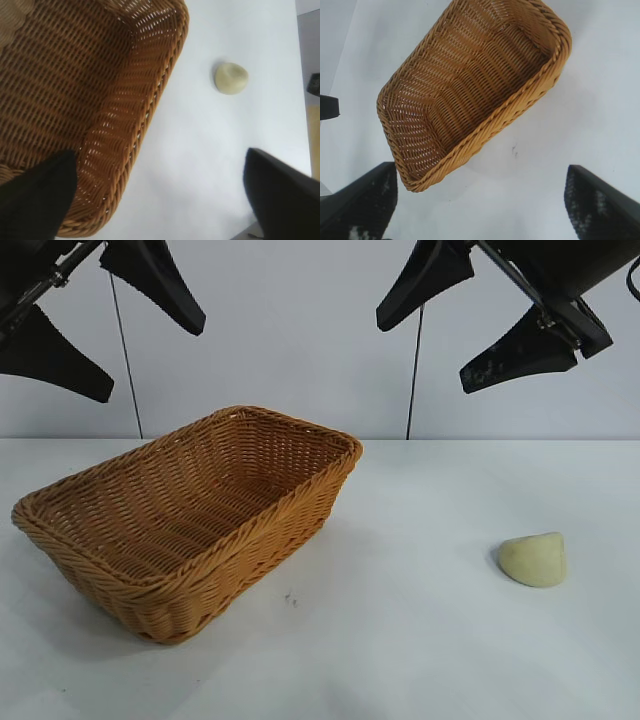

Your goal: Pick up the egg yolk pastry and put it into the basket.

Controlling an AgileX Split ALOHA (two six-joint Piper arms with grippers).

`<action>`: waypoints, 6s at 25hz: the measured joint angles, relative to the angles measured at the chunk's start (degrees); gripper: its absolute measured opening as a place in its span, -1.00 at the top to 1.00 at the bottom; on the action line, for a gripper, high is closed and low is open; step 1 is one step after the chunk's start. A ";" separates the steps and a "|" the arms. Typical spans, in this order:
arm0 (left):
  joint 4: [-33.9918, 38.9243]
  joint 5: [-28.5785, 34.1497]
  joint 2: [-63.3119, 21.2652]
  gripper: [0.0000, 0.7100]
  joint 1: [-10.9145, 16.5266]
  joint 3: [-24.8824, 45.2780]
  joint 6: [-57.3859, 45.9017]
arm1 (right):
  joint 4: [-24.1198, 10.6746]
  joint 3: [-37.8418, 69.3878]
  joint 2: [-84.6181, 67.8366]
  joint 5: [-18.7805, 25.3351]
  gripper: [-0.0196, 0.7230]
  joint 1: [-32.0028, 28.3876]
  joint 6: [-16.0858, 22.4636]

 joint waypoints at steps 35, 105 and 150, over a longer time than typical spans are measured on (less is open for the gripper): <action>0.00 0.61 0.00 -0.96 0.71 0.00 0.00 | 0.00 0.00 0.00 0.00 -0.73 0.00 0.00; 25.24 -13.58 16.50 -0.17 -2.44 12.04 -68.09 | -0.13 0.00 0.00 1.28 -0.73 0.00 0.00; 22.38 16.20 32.97 0.62 -0.09 -24.61 -19.46 | -1.11 -0.02 0.00 2.77 -0.73 0.00 0.00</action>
